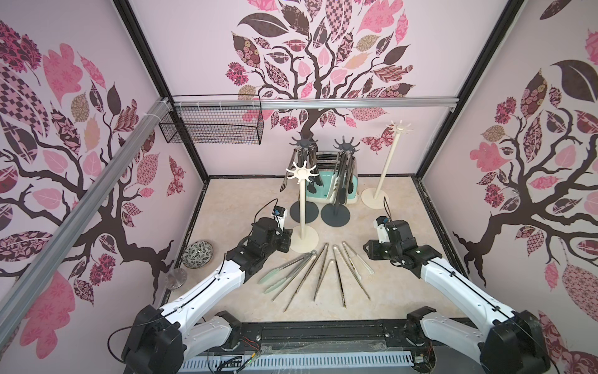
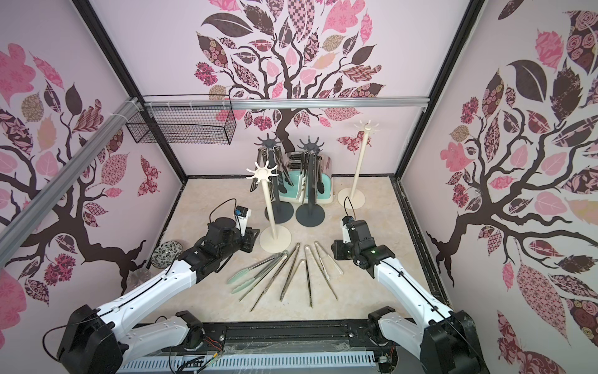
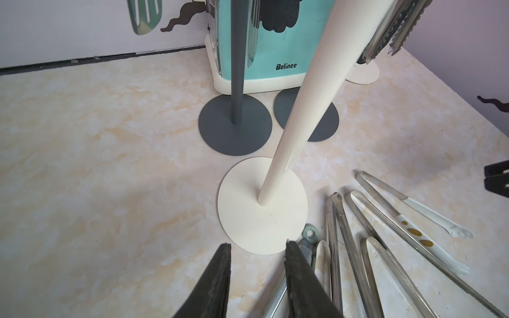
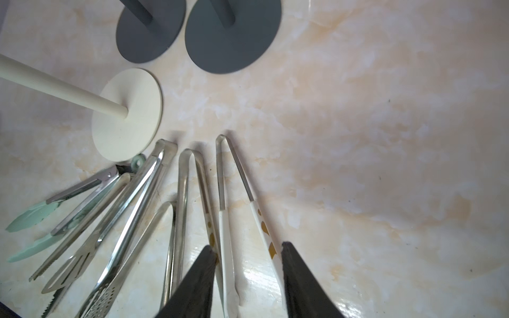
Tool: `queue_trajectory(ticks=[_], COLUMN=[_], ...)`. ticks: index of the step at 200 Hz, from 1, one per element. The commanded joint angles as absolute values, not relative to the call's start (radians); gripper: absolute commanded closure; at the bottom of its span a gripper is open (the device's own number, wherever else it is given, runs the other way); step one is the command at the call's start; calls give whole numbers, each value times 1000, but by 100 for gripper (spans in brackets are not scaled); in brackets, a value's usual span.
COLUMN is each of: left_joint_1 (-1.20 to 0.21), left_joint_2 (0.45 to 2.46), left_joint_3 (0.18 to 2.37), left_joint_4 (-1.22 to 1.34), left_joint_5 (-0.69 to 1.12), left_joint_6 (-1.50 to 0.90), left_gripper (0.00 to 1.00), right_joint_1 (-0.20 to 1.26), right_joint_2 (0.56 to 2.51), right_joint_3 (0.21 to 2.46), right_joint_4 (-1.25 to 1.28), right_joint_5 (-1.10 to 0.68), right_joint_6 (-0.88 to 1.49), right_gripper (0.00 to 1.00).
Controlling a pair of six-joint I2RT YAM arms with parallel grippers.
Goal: Hang food tongs on kitchen utensil racks
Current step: Move the rack to the center of the board, then pick up the food tongs from the center of the board.
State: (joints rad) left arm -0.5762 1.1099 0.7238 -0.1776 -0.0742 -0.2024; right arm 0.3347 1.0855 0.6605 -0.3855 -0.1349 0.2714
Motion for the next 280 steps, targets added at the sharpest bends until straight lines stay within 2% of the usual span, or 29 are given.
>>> queue_trajectory(ticks=[1, 122, 280], left_joint_1=[-579, -579, -578], left_joint_2=[1067, 895, 897], left_joint_3=[701, 580, 534], left_joint_4=[-216, -265, -234], left_joint_5=[-60, -23, 0], left_joint_6=[-277, -383, -387], left_gripper=[64, 64, 64], right_joint_1=[350, 487, 540], right_joint_2=[1117, 1311, 1471], right_joint_3=[689, 741, 790], right_joint_4=[-432, -458, -439], right_joint_5=[-143, -88, -73], right_joint_6=[298, 337, 339], right_gripper=[58, 63, 71])
